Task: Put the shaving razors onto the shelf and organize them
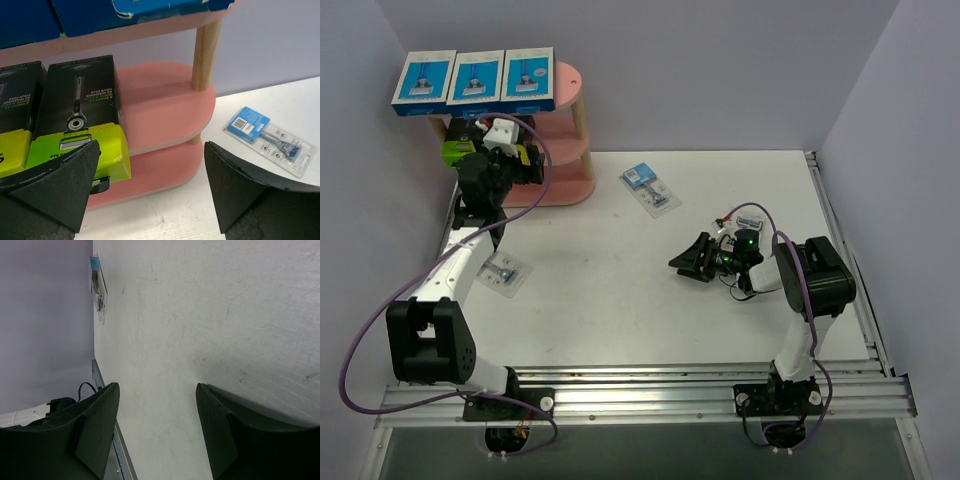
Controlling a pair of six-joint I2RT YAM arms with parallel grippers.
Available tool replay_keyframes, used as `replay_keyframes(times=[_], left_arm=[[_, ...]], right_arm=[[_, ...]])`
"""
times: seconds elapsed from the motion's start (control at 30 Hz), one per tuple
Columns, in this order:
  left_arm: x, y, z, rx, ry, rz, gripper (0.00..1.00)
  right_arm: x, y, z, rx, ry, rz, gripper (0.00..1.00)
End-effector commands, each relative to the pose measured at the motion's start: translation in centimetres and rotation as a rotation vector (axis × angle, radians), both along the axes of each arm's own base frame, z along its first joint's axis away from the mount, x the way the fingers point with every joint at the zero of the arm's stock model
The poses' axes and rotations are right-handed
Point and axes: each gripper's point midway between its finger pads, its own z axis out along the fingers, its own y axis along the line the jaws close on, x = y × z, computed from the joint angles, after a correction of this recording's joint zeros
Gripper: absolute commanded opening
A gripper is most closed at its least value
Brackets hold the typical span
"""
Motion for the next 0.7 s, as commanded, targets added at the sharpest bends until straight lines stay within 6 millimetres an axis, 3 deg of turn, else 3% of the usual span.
replay_keyframes(times=[0.0, 0.23, 0.67], left_arm=[[0.9, 0.5, 1.3, 0.086, -0.046, 0.031, 0.94], [2.1, 1.4, 0.1, 0.125, -0.038, 0.095, 0.94], [4.2, 2.5, -0.3, 0.176, -0.055, 0.158, 0.95]], right_arm=[[-3.8, -3.2, -8.7, -0.229, 0.279, -0.104, 0.6], [-3.7, -3.2, -8.9, -0.229, 0.283, -0.107, 0.6], [-3.5, -3.3, -9.2, -0.232, 0.288, -0.113, 0.6]])
